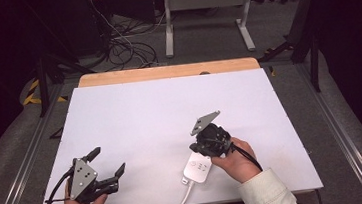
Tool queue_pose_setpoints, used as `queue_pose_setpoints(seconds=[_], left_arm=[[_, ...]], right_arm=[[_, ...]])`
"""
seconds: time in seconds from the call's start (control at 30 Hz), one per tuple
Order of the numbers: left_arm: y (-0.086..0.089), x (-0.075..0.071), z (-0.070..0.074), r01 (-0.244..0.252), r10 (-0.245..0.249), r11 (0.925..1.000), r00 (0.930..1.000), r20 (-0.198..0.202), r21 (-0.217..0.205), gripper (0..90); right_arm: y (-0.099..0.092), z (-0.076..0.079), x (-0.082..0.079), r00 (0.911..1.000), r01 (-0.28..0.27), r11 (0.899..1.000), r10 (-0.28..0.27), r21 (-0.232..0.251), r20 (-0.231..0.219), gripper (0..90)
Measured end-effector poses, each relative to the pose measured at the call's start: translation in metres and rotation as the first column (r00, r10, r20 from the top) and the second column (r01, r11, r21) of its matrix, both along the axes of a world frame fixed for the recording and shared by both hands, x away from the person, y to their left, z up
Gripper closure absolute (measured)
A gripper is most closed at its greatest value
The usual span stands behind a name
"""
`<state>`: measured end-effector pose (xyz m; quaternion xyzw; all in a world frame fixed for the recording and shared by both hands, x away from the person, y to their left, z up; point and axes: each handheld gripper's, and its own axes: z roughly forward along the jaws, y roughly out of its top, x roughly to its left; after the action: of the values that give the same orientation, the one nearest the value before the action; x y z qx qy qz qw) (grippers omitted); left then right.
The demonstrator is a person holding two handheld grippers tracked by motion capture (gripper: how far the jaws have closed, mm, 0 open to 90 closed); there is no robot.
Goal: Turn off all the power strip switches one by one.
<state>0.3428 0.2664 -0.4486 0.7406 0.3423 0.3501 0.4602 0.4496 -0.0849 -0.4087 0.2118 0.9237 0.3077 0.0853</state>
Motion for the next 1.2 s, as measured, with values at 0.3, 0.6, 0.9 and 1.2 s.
queue_pose_setpoints(seconds=[0.3,0.6,0.9,1.2], left_arm=[[0.0,0.0,0.0,-0.001,0.001,1.0,1.0,-0.001,-0.001,13.9],[0.0,0.0,0.0,-0.001,0.001,1.0,1.0,0.0,-0.001,13.9],[0.0,0.0,0.0,0.0,0.0,1.0,1.0,0.001,-0.001,13.9],[0.0,0.0,0.0,-0.001,0.001,1.0,1.0,0.002,-0.003,13.9]], right_arm=[[-0.007,-0.01,0.015,0.9991,0.036,0.999,-0.036,-0.024,-0.023,90.0],[-0.004,-0.021,0.019,0.9979,0.03,0.998,-0.034,-0.061,-0.056,90.0],[-0.001,-0.026,0.019,0.997,0.026,0.996,-0.032,-0.084,-0.07,90.0],[-0.001,-0.028,0.02,0.9958,0.025,0.996,-0.033,-0.088,-0.086,90.0]])
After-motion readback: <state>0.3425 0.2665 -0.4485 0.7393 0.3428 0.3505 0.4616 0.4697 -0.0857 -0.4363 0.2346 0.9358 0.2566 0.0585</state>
